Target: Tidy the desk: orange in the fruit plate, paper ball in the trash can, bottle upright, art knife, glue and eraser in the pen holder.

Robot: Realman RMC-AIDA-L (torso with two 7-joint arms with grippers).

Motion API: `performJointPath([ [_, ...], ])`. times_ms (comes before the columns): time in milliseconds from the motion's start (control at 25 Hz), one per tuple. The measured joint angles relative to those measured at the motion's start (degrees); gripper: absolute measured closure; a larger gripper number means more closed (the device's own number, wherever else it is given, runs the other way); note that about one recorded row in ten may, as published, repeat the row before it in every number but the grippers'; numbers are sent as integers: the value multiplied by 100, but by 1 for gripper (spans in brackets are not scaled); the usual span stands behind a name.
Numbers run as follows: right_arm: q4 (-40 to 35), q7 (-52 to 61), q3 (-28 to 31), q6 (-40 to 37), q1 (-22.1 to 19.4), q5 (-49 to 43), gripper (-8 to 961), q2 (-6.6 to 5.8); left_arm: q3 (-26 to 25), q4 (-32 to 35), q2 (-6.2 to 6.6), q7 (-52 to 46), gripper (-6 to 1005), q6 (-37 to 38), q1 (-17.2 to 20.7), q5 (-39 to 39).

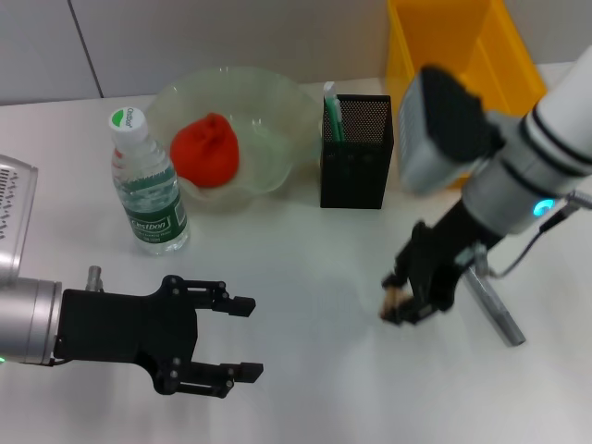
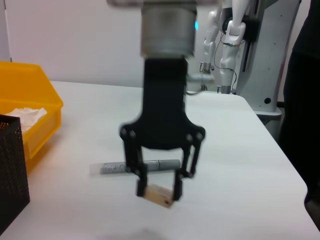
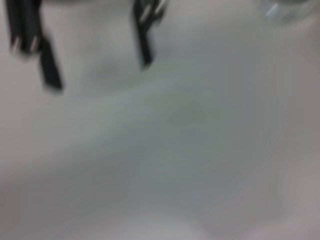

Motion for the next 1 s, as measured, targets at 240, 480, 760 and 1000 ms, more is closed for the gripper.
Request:
performJointPath([
  [240, -149, -524, 1333, -19, -159, 766, 531, -8, -12, -3, -9, -21, 266, 13, -6, -75],
  [480, -122, -962, 2246, 130, -465, 1762, 532, -7, -17, -6, -10, 6, 264, 22, 25, -156],
  [760, 7, -1491, 2701, 813, -898, 2847, 532, -8, -18, -50, -10, 23, 263, 23, 36, -237],
  [1000, 558, -1724, 2806, 1808, -917, 3328, 531, -24, -56, -61, -17, 30, 262, -24, 44, -270],
])
